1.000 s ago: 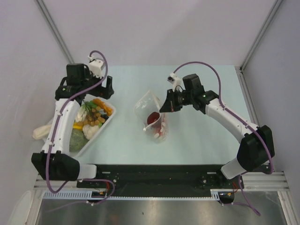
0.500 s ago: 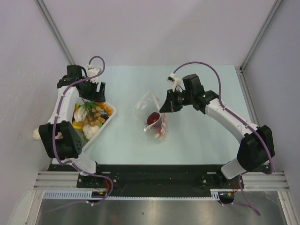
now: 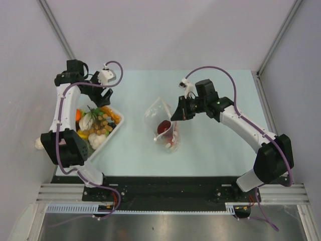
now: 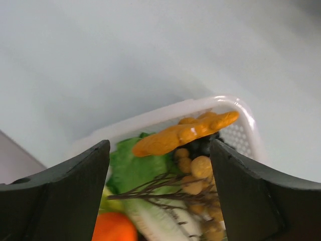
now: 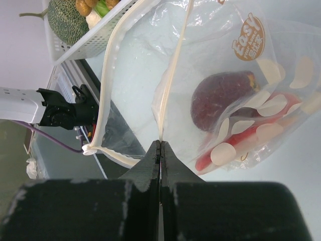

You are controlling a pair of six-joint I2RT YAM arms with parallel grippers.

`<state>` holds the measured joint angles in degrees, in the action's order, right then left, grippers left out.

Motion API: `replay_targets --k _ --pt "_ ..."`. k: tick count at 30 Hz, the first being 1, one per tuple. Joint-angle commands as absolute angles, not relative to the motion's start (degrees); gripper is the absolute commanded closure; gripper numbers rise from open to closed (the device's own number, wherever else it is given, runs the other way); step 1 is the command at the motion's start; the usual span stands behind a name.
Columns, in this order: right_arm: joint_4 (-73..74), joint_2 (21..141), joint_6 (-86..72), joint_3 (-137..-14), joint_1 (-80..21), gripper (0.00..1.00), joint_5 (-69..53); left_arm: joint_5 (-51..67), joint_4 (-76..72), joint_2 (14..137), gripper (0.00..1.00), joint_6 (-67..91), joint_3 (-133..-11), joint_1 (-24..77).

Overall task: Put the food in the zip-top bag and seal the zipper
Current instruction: Pick up the fake vegetable from the bin.

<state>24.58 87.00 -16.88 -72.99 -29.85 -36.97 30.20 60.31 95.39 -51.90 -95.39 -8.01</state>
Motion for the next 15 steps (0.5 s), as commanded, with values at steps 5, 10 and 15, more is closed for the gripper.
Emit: replay_targets --k 5,10,15 --pt "22.7 87.7 -17.2 -73.2 -30.8 1.0 -38.1 28.8 76.6 99.8 0.29 -88.6 -102.3 -7.7" --pt "22.7 87.9 -17.2 -73.2 -31.0 1.0 -38.0 21.4 73.4 100.3 0.35 -93.1 -98.5 -5.5" --pt "23.3 88.1 -16.7 -73.2 -31.0 1.0 -37.8 15.2 65.2 99.2 0.36 -95.4 -90.2 -3.3"
